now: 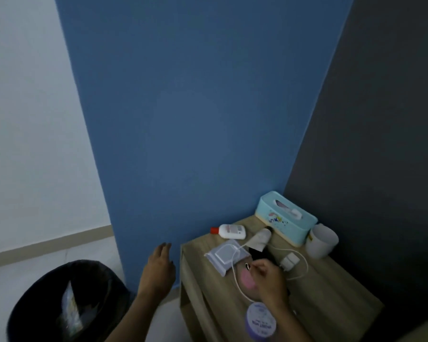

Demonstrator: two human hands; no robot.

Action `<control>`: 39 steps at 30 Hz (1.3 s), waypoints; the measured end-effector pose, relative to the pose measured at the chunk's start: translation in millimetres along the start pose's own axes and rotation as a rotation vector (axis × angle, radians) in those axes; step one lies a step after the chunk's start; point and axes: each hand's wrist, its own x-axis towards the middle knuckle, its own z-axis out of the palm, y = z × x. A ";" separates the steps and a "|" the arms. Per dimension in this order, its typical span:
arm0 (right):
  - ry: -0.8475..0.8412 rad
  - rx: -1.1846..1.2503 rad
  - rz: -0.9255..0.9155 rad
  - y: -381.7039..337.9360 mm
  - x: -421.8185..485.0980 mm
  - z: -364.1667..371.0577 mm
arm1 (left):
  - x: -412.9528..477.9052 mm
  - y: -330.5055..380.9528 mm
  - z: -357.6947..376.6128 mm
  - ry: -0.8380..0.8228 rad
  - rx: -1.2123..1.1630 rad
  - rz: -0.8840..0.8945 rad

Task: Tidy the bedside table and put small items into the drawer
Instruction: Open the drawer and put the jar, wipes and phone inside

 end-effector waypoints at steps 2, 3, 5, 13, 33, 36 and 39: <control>0.008 -0.082 -0.032 13.7 -4.1 2.4 | 0.2 7.7 16.1 -0.059 -0.017 0.004; 0.015 -0.129 -0.068 16.4 -7.9 3.3 | -1.2 9.8 24.1 -0.095 -0.019 0.002; 0.016 -0.247 -0.155 26.5 -11.6 8.9 | -5.9 10.5 39.8 -0.182 -0.035 -0.014; -0.039 -0.538 -0.269 48.0 -26.5 27.8 | -9.1 8.5 81.1 -0.457 0.151 -0.072; -0.093 -0.566 -0.414 40.5 -80.1 79.4 | -74.0 -2.1 65.7 -0.300 0.120 -0.122; -0.062 -0.554 -0.361 47.0 -71.9 81.2 | -73.1 -11.3 64.1 -0.334 0.136 -0.146; -0.123 -0.631 -0.372 53.5 -55.9 78.7 | -62.6 -3.4 67.8 -0.311 0.105 -0.113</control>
